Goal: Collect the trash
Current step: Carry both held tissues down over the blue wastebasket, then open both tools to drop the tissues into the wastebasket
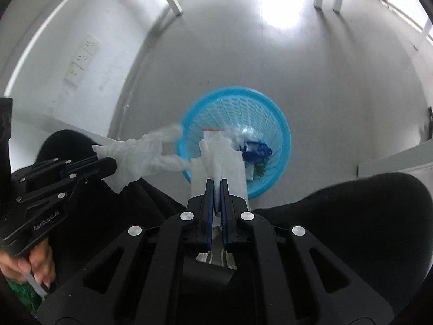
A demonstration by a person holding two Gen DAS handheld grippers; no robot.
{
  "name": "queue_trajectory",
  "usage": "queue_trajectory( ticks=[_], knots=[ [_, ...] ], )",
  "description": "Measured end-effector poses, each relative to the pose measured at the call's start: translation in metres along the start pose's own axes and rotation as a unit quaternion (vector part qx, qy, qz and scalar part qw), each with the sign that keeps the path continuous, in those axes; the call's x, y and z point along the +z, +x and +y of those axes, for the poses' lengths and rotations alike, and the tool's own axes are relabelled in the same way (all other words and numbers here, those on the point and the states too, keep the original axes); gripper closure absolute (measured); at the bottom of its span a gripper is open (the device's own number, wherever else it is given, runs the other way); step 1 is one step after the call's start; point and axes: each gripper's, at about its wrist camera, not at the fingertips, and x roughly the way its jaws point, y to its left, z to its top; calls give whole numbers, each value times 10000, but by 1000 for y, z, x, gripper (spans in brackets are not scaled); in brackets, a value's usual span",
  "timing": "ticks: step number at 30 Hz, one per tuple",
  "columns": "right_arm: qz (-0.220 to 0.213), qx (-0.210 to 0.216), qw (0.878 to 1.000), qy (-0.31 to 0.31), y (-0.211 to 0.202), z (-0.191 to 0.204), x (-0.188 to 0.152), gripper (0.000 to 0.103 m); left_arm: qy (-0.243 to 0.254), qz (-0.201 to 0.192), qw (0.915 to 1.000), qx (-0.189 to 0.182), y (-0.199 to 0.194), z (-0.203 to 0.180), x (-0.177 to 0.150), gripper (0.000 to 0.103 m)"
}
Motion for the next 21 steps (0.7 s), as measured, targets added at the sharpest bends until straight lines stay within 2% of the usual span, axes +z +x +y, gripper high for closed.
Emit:
queue_trajectory(
  ticks=[4,11,13,15,18,21],
  knots=[
    [210,-53,9997,103,26,-8,16,99,-284,227,9993,-32,29,9,17,94],
    [450,-250,9985,190,64,-21,47,99,-936,656,9934,-135,71,28,36,93],
    [573,-321,9975,255,78,-28,53,99,-1013,718,9922,-104,79,30,39,93],
    [787,-250,9959,382,94,-36,59,99,-1052,765,9915,-61,86,29,42,93],
    [881,-184,9946,515,104,-44,66,98,-1114,822,9904,-14,95,30,48,92],
    [888,-129,9937,677,109,-50,70,88,-1410,700,9875,9,97,41,53,78]
  ],
)
